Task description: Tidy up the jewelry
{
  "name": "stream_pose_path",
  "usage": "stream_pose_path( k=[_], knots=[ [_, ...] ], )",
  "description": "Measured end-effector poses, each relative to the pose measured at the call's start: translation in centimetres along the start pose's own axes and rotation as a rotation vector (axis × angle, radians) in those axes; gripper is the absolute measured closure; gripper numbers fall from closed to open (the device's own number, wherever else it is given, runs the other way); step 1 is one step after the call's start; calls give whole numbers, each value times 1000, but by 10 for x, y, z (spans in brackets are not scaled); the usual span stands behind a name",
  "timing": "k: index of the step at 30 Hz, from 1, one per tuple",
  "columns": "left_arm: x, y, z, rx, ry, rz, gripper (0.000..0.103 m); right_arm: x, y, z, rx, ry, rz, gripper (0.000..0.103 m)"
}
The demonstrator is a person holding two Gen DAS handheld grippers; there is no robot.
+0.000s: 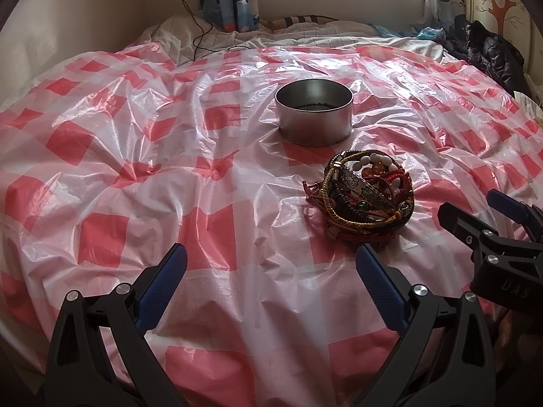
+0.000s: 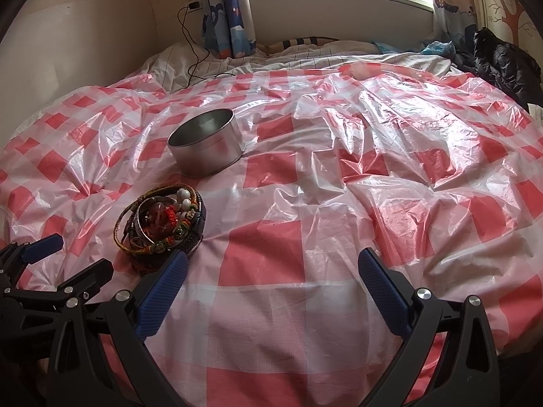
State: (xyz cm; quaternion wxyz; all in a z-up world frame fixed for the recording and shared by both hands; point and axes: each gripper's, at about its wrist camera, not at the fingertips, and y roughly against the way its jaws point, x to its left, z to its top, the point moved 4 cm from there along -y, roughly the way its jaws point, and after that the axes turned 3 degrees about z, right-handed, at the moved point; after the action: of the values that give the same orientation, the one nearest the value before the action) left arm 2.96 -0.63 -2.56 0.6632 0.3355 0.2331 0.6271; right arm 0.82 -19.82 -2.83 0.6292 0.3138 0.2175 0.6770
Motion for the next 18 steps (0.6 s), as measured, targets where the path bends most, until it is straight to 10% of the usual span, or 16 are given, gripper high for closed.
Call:
stream_pose_path(
  k=[18],
  knots=[
    [3, -2, 0, 4, 3, 1, 7, 2, -1, -2, 1, -2, 5, 6]
  ],
)
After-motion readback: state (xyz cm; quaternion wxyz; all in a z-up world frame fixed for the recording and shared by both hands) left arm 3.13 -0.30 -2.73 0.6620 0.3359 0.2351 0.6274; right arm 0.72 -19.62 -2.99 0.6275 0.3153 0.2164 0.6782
